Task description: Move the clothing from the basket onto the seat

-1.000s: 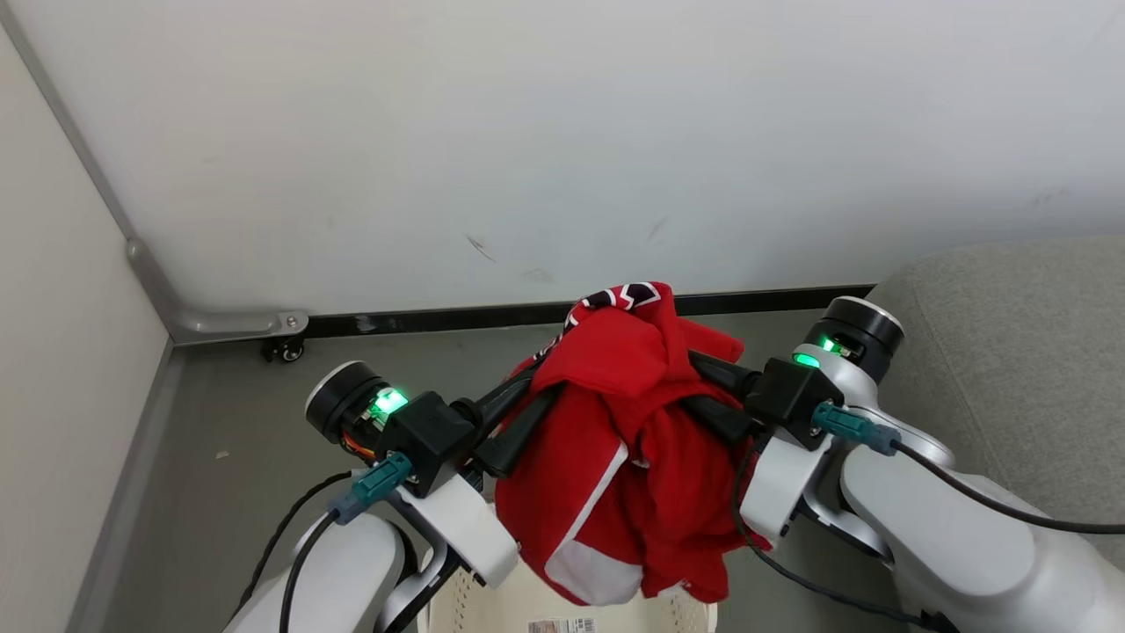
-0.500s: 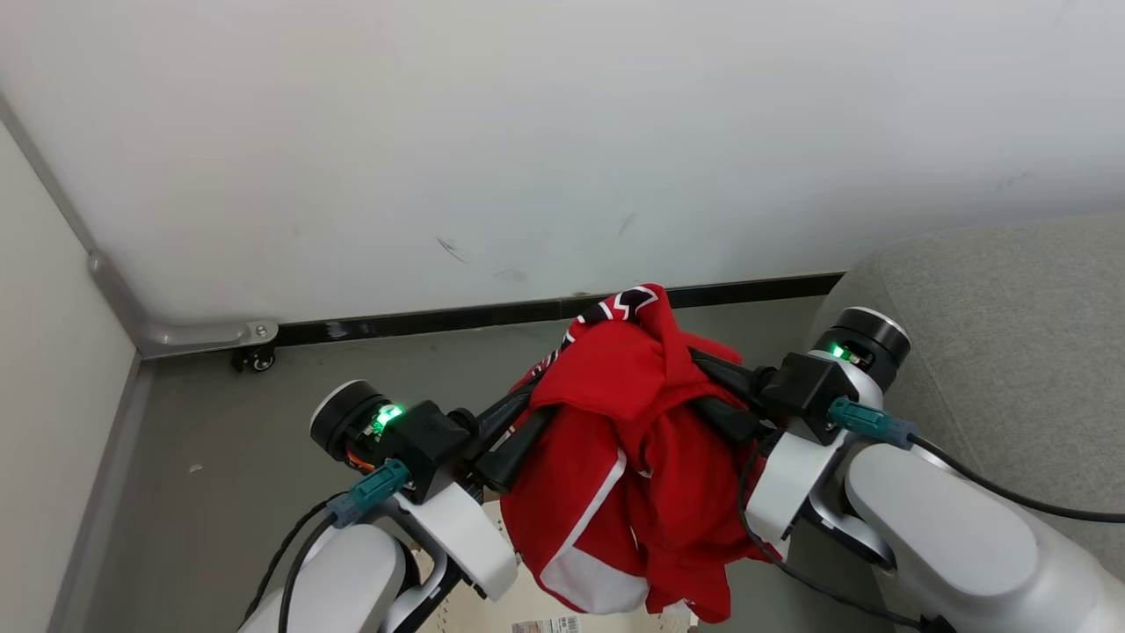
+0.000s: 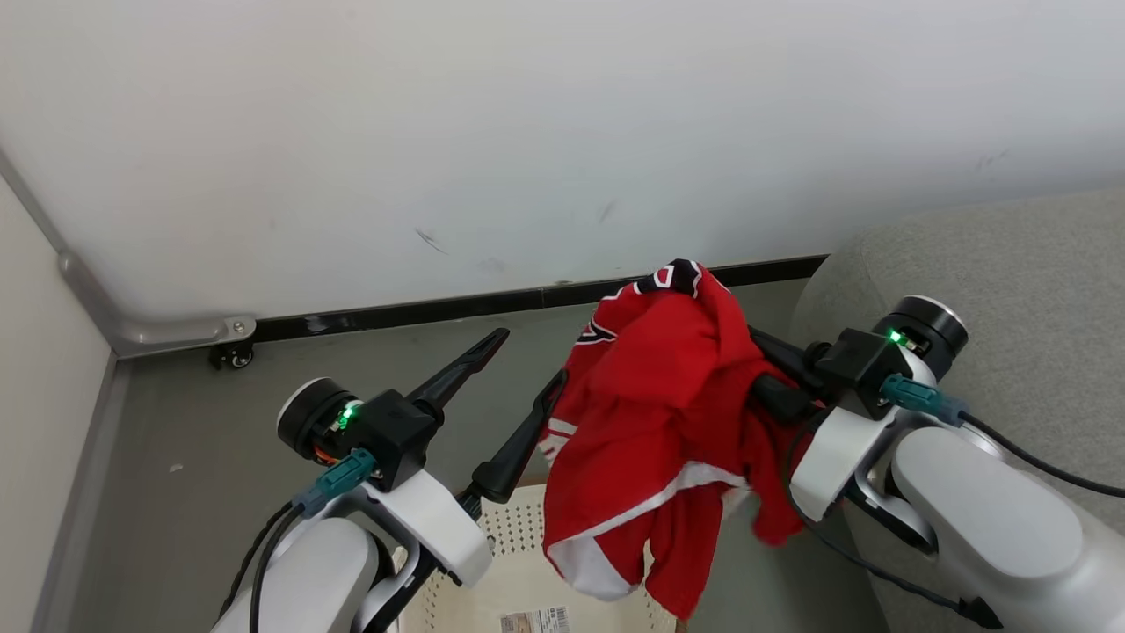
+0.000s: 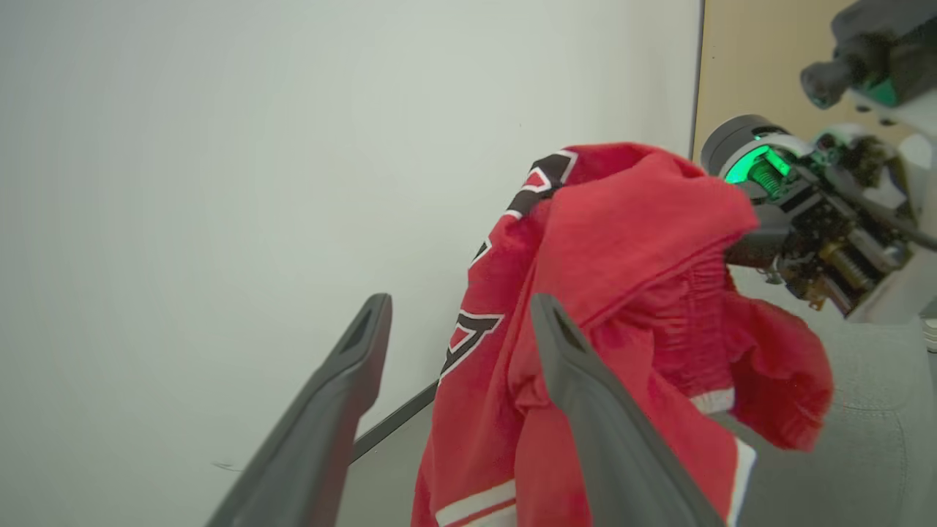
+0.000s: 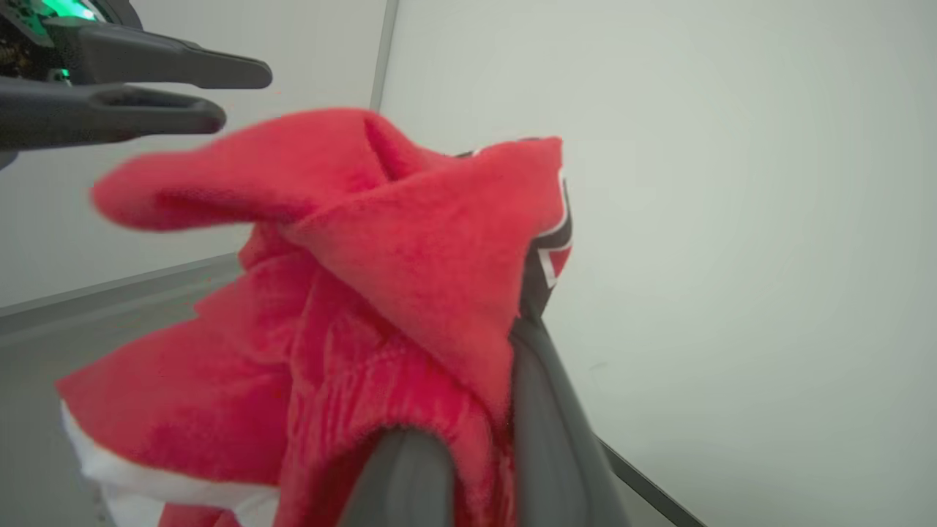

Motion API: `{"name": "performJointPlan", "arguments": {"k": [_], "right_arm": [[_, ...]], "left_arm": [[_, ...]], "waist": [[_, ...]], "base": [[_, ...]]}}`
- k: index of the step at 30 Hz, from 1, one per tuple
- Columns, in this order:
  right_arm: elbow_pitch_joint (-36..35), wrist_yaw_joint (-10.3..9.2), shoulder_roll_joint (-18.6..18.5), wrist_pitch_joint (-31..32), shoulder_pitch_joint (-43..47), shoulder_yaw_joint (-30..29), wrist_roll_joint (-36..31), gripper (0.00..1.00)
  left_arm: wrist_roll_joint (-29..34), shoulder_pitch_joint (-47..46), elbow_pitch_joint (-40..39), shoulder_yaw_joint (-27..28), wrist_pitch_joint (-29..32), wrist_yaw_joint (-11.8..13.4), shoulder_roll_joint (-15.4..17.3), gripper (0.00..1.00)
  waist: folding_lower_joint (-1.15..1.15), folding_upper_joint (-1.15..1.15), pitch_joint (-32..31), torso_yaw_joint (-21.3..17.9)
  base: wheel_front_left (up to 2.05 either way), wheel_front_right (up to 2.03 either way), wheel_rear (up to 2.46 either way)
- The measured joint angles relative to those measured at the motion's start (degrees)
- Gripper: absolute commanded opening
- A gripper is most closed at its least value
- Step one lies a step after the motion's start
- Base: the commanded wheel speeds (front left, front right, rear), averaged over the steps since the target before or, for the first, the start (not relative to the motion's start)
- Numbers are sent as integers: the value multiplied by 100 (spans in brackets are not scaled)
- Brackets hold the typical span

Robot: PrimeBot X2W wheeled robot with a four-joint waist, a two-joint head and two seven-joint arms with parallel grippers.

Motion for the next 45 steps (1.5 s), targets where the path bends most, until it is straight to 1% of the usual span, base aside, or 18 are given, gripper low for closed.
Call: {"name": "performJointPlan", "arguments": {"k": [6,20,27,39,45], "right_arm": [[3,0,-27,-4,-3,-66,48,0],[47,0,-266,-57,54,-171,103,0],[32,0,-348,-60,180,-257,103,0],[-71,0,-489,-63,442,-625,112,0],[-182,0,-543,-64,532,-764,105,0]], "left_arm": [[0,-2,-8,-38,-1,-1,81,100],[-69,-2,-147,-441,-18,-3,256,100],[-212,-3,-272,-693,-18,-4,332,100],[-414,-65,-522,-1148,-18,-9,446,100],[-560,-122,-597,-1268,-18,-9,493,100]], "waist": [[0,0,61,-51],[0,0,154,-227],[0,0,170,-327],[0,0,172,-564],[0,0,172,-707]], "base": [[0,0,0],[0,0,0],[0,0,0],[0,0,0],[0,0,0]]}}
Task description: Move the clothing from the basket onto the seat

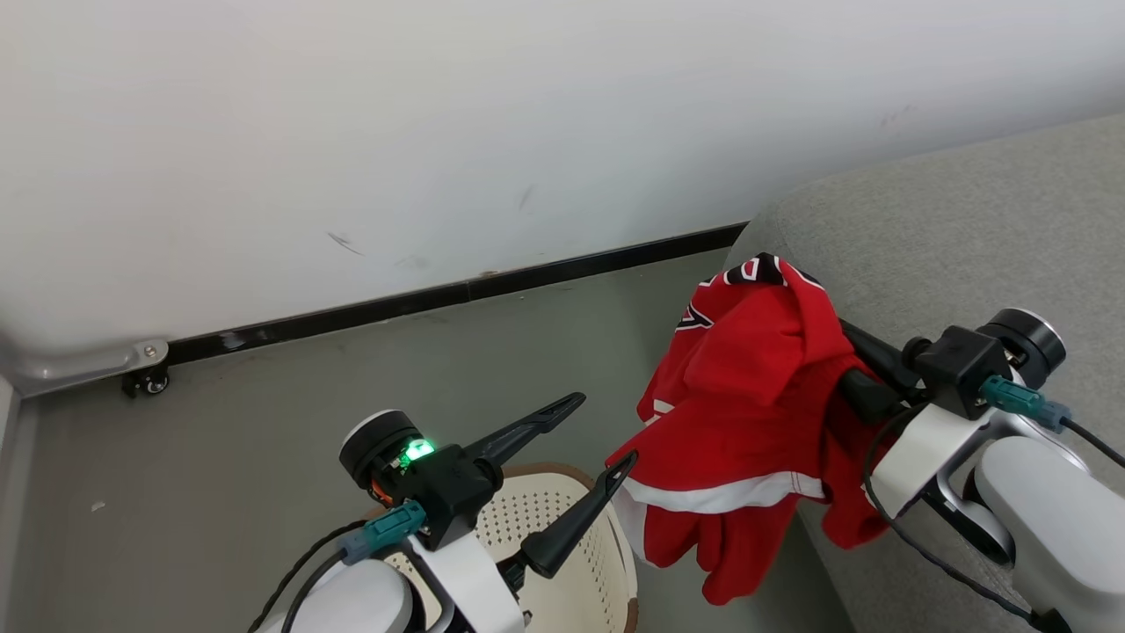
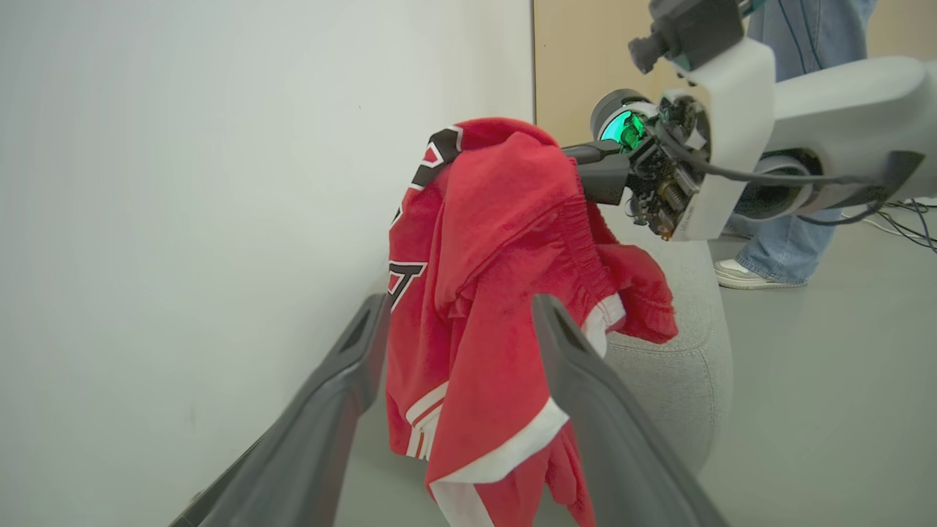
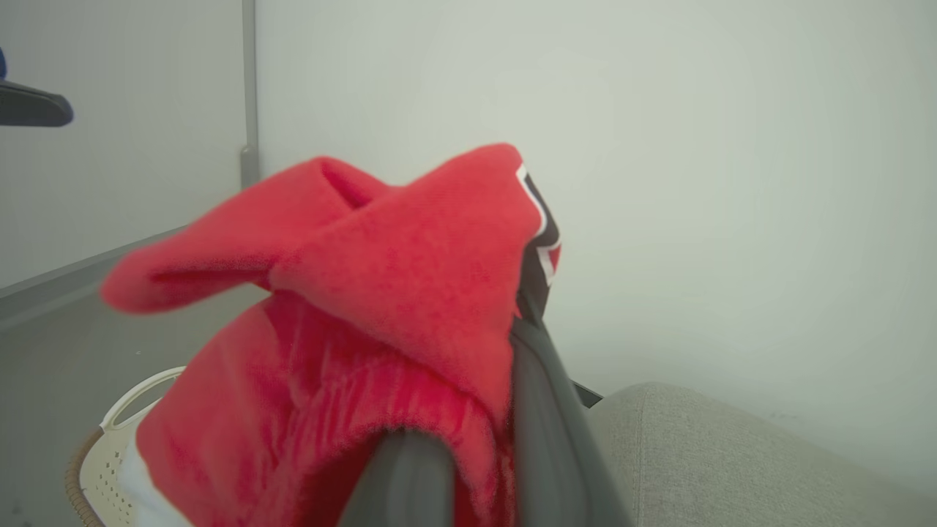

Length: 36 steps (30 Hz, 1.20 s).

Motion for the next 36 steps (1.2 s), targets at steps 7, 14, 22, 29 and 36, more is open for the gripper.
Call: {"name": "performJointPlan", "arguments": {"k": [7,14,22,29,36], "right_arm": [[-66,0,-29,-9,149,-108,-22,0],[-131,0,-109,-10,306,-244,-60,0],[-231,0,-183,-11,419,-422,-67,0],[-310,0,-299,-10,419,-688,-66,0],[-322,0,-400,-8,381,-892,-55,0]], "left_arm": [[-112,-28,-81,-112,-1,0,11,100],[-197,-31,-166,-244,-23,0,37,100],[-250,-31,-254,-299,-24,0,114,100],[-261,-66,-325,-288,-23,0,160,100],[-301,-139,-410,-240,-22,0,185,100]], "waist": [[0,0,-12,-150],[0,0,-44,-323],[0,0,-48,-510],[0,0,68,-618],[0,0,262,-665]], "base": [[0,0,0],[0,0,0],[0,0,0],[0,0,0],[0,0,0]]}}
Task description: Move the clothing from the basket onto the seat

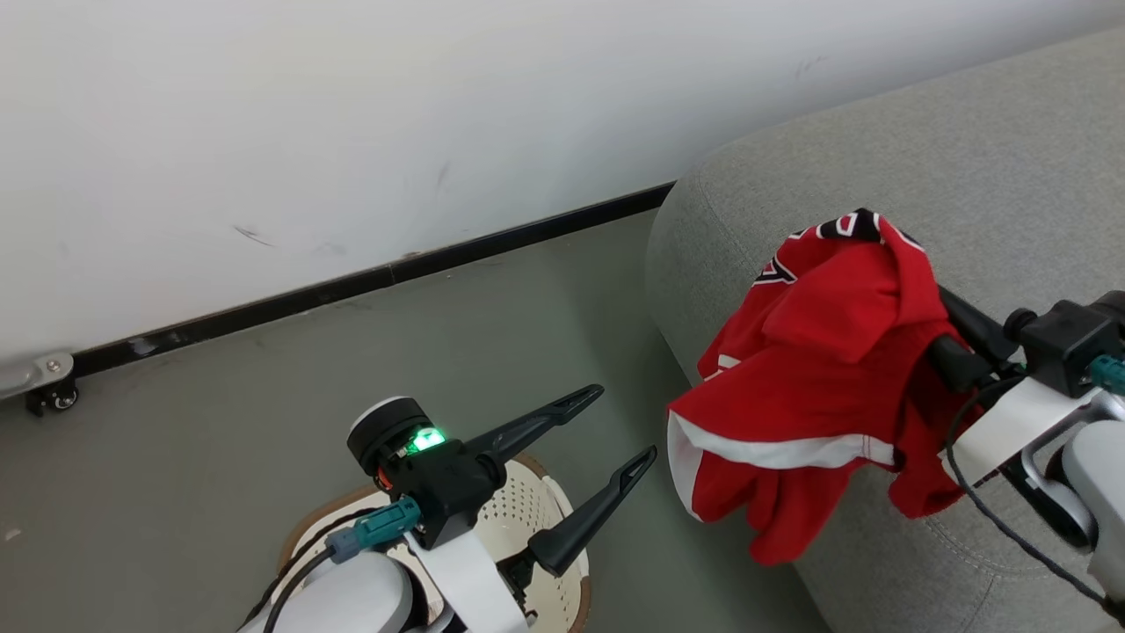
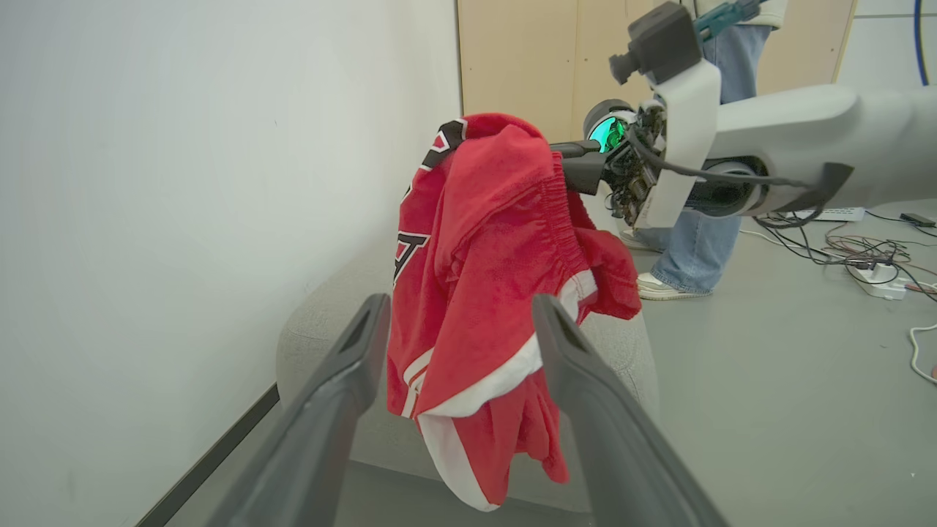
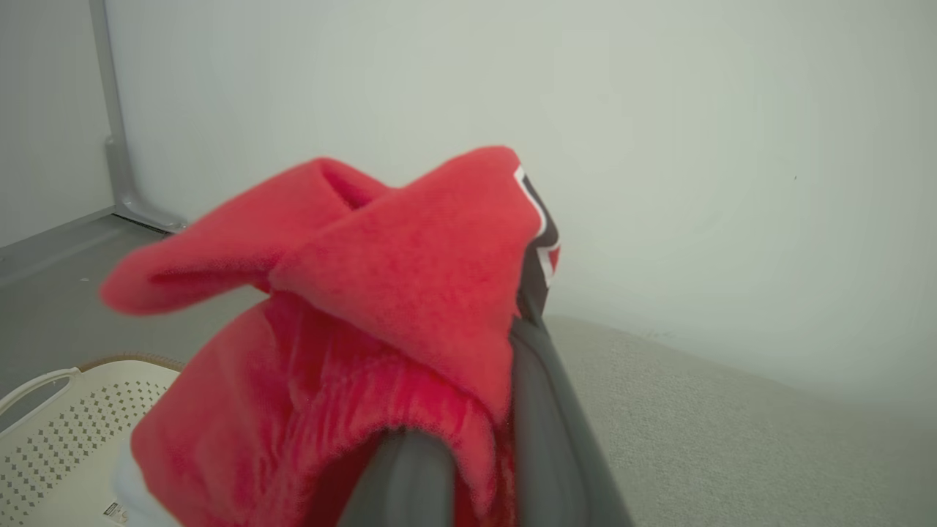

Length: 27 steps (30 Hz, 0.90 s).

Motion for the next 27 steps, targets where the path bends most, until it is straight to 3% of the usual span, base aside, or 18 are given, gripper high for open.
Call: {"name": "performJointPlan", "arguments": {"k": [19,27], "right_arm": [[197,0,-375,138,-1123,-595,45,0],[402,0,-757,274,-1571,-916,57,0]], "left_arm": [[118,-451,-259,107,110,7,102,100],[172,-701,-389,153,169,7,107,100]], "waist": [[0,0,698,115],[0,0,987,160]], "base": [[0,0,0],[0,0,0]]}}
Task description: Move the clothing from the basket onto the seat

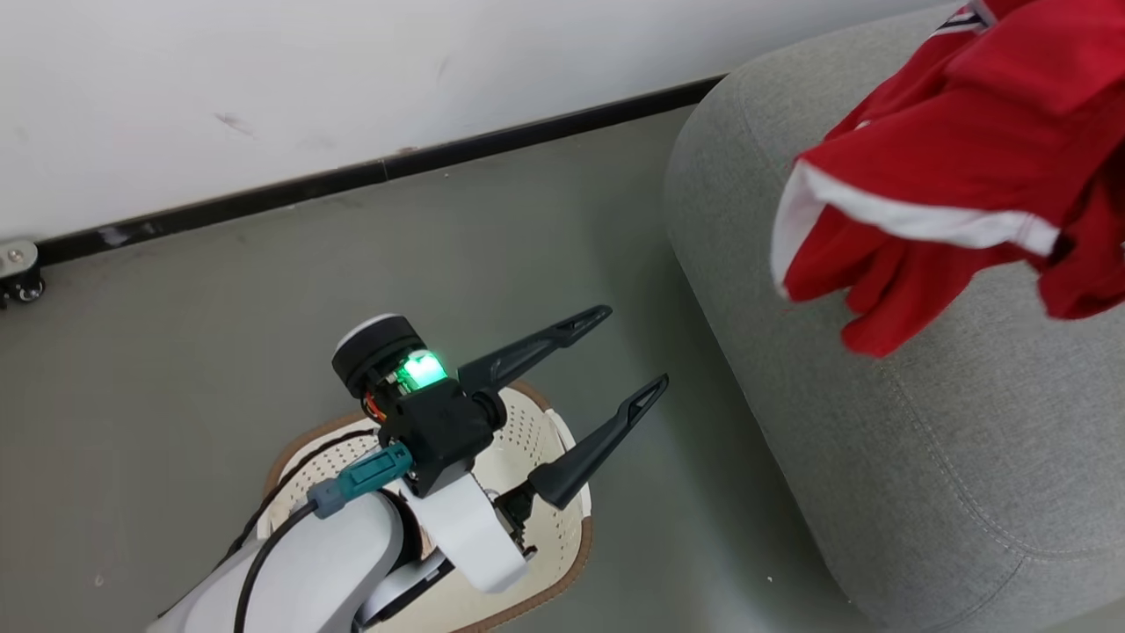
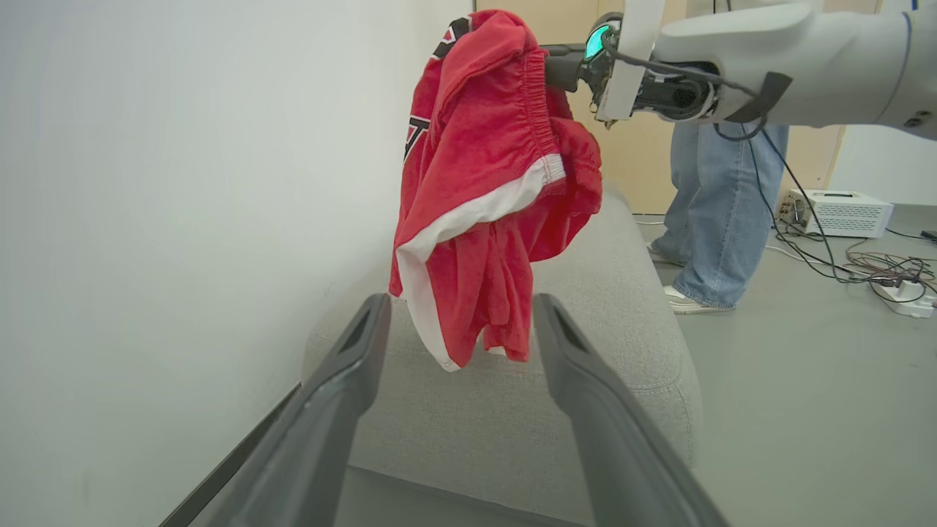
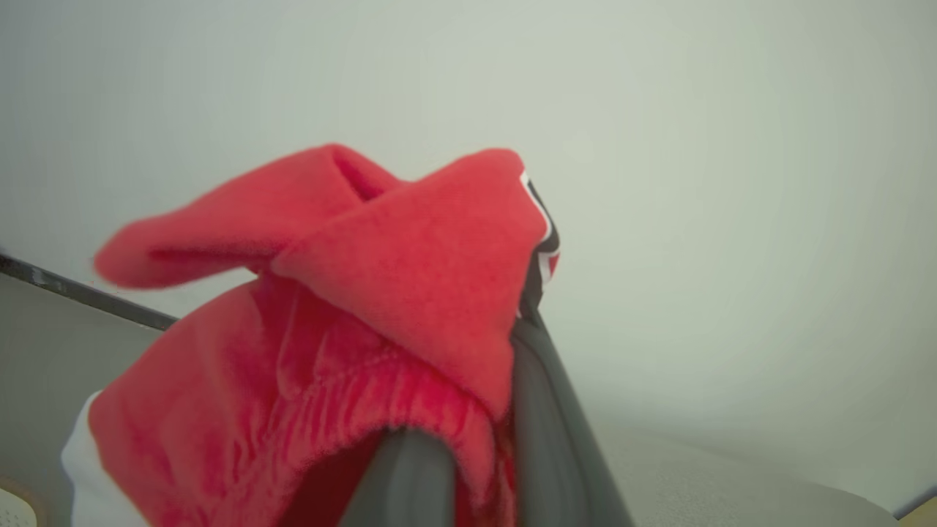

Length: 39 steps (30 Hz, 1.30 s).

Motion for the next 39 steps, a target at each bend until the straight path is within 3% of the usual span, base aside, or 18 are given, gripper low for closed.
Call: {"name": "performJointPlan", "arguments": {"k": [16,28,39], "right_arm": [[334,0,-410,104,-123,-270,48,0],[686,0,-876,-13,-276,-836,233,0],[904,0,-906,-115,-374,-1089,354,0]], "left_arm": [[147,-360,-200,22,94,1,-10,100],[230,-549,-283,32,132,1,12,100],[288,-565,-363,27,171,1,21,100]], "waist": [[0,0,523,51],[0,0,777,25],[0,0,887,12]], "base": [[0,0,0],[0,0,0],[0,0,0]]}}
